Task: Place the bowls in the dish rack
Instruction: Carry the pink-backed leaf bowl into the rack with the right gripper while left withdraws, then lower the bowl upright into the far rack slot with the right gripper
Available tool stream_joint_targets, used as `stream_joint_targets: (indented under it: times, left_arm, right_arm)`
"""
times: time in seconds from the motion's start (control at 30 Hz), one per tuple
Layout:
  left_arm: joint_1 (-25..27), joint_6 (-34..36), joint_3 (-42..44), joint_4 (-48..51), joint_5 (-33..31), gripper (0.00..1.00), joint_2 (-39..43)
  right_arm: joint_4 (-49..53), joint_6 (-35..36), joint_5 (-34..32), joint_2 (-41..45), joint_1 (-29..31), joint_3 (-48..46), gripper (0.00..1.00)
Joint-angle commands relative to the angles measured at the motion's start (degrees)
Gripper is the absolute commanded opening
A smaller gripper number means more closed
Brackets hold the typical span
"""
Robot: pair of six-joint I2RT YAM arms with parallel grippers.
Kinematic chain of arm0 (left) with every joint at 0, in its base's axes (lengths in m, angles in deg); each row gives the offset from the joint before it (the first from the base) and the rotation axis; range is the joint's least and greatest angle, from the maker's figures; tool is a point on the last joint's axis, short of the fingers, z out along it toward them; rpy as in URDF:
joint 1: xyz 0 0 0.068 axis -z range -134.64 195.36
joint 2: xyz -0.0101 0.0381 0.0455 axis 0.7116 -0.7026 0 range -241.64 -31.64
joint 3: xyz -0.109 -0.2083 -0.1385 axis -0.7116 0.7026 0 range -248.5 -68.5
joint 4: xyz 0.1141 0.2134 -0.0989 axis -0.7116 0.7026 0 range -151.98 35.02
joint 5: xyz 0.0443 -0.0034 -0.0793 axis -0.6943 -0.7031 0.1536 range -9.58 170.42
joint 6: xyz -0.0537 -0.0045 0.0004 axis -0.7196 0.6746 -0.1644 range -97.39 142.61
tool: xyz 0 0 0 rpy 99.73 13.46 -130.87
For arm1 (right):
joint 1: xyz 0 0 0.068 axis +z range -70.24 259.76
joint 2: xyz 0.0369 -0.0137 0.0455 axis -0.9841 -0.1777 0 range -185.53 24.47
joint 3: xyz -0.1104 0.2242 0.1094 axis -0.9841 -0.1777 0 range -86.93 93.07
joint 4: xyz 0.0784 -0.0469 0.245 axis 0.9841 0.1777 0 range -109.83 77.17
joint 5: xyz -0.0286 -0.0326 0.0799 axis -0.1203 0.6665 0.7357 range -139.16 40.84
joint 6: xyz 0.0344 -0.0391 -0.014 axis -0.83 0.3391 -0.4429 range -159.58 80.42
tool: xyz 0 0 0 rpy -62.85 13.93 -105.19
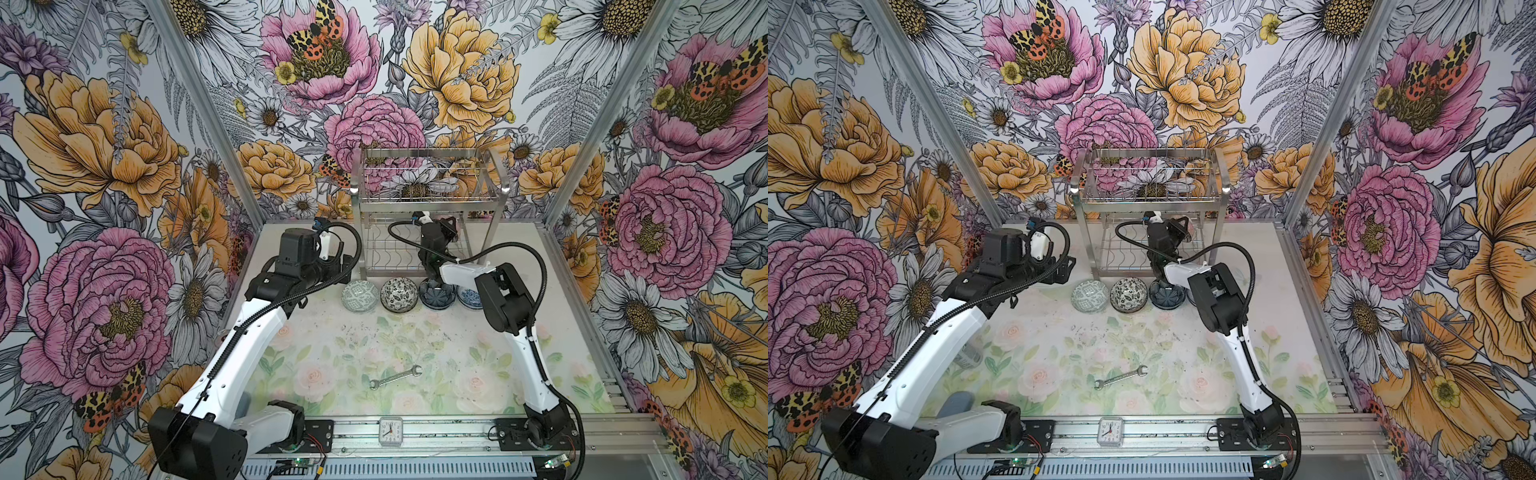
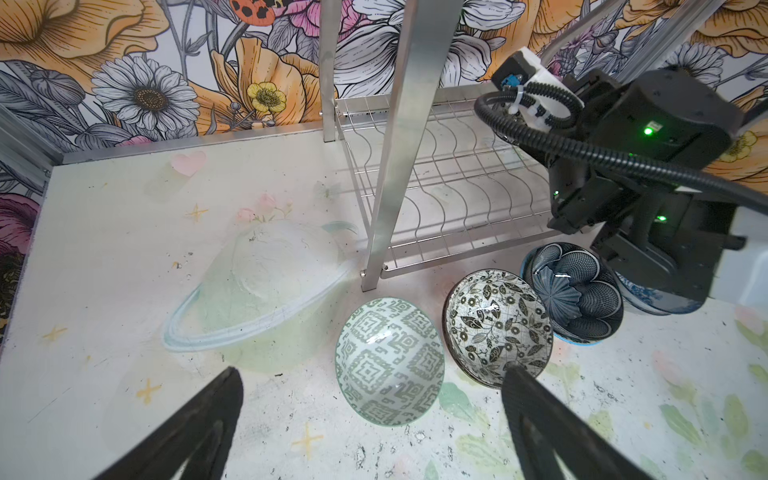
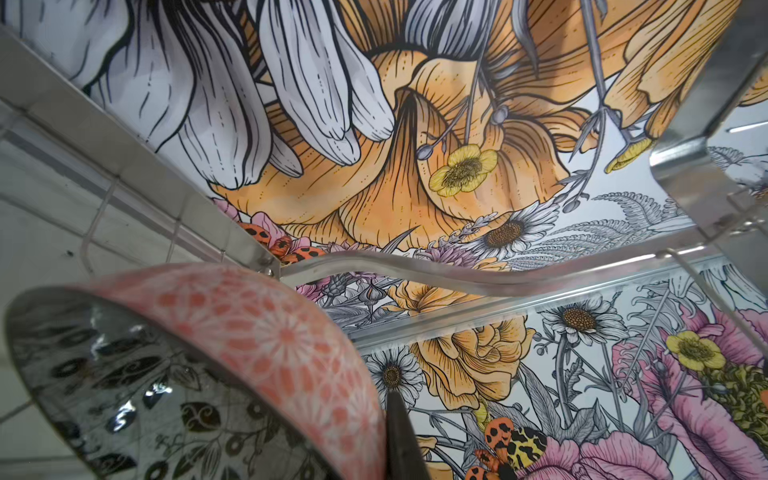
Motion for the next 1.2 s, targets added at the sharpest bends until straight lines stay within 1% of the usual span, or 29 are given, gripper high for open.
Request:
stream_joint_targets:
  times: [0.0,0.17,0.47,0.77,0.93,0.97,1.17]
  left_arm:
    - [0.41,-0.48,0.55,-0.45,1.13,0.99,0.40]
    - [0.58,-0.57,0.57,-0.49,1.09,0.99,0.06]
    - [0.64,-0.48,0.60,-0.45,1.06,0.99,0.24]
    - [0.68,-0.56,0.53,-0.45,1.44,0.99,0.15]
    - [0.68,-0.62,0.53,-0.49,1.68,0.99,0.05]
    - [0.64,-0.65,0.53,-0.45,1.63,0.99,0.03]
    - [0.66,-0.75,0.53,-0.45,1.88,0.99,-0.15]
  right_arm:
    - [-1.85,0.17,-1.44,-2.39,-1.18,6.02,0.00]
    - [0.33,0.16,-1.69,-6.26,-2.47,11.79,0.00]
    - [4.12,-0.48,-1.58,-9.95,-3.87,16.90,0.00]
    - [14.63,-5.88,-1.17,-12.16,-3.87,21.85,0.00]
    - [18.19,-8.32,-0.54,-11.81,-3.45,21.76,0.00]
    - [18.58,-8.85,-0.58,-11.61,-3.38,21.57,0.01]
    - [18.87,-10.38,-0.18,-9.64,-2.99,19.13,0.14]
